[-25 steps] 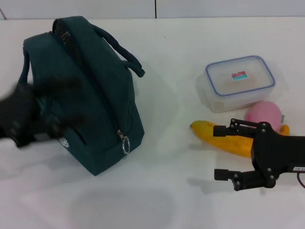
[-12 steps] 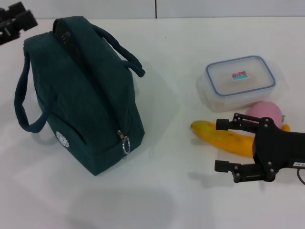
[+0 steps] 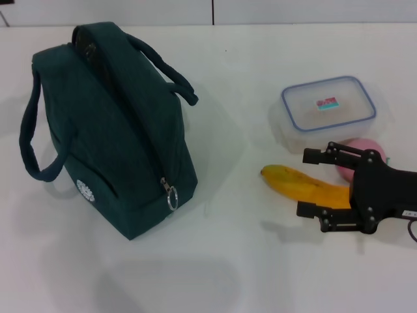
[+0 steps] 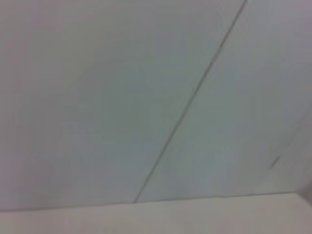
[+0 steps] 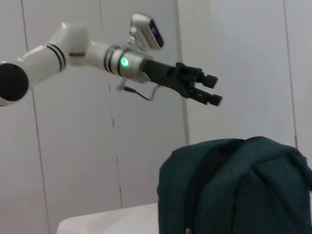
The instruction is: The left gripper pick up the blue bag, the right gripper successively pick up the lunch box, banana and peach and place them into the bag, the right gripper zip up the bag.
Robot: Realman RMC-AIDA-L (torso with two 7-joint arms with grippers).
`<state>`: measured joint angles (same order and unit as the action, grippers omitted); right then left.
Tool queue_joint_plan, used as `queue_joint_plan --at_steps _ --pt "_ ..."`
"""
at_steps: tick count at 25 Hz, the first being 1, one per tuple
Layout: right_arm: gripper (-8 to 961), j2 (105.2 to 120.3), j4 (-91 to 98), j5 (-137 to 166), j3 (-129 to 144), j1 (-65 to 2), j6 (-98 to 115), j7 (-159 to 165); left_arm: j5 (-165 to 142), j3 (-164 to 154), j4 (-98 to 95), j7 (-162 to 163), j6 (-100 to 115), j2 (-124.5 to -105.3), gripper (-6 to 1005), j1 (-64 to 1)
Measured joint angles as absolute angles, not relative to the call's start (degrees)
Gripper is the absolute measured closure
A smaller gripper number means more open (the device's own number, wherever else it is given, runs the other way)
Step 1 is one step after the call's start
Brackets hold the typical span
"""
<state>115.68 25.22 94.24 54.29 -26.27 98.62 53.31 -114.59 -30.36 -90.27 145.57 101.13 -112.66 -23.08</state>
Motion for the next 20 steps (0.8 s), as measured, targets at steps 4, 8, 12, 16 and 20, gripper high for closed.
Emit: queue_joint_plan --at_steps 4,8,12,16,20 --pt "93 115.72 25.22 93.83 54.21 -26.18 97.9 53.01 -117.77 -35.27 -97.54 153.49 102.76 -113.14 220 -21.3" --pt "93 115.73 25.22 93.6 54.21 -26.19 97.26 52.91 -119.98 -40.3 -98.91 159.07 102.87 -113.69 228 -20.31" --pt "93 115.67 25.23 93.59 54.23 -26.22 97.24 52.81 -125.52 -44.66 -98.56 163.03 102.86 -114.11 235 -20.78" --pt "93 115.59 25.23 93.59 54.23 -26.15 97.23 52.81 -128.12 -45.75 -96.82 163.34 102.86 -115.3 243 -21.72" --pt "93 115.57 25.23 93.06 54.23 -25.86 96.83 52.81 -129.9 -46.5 -94.47 163.58 102.85 -115.94 250 -23.33"
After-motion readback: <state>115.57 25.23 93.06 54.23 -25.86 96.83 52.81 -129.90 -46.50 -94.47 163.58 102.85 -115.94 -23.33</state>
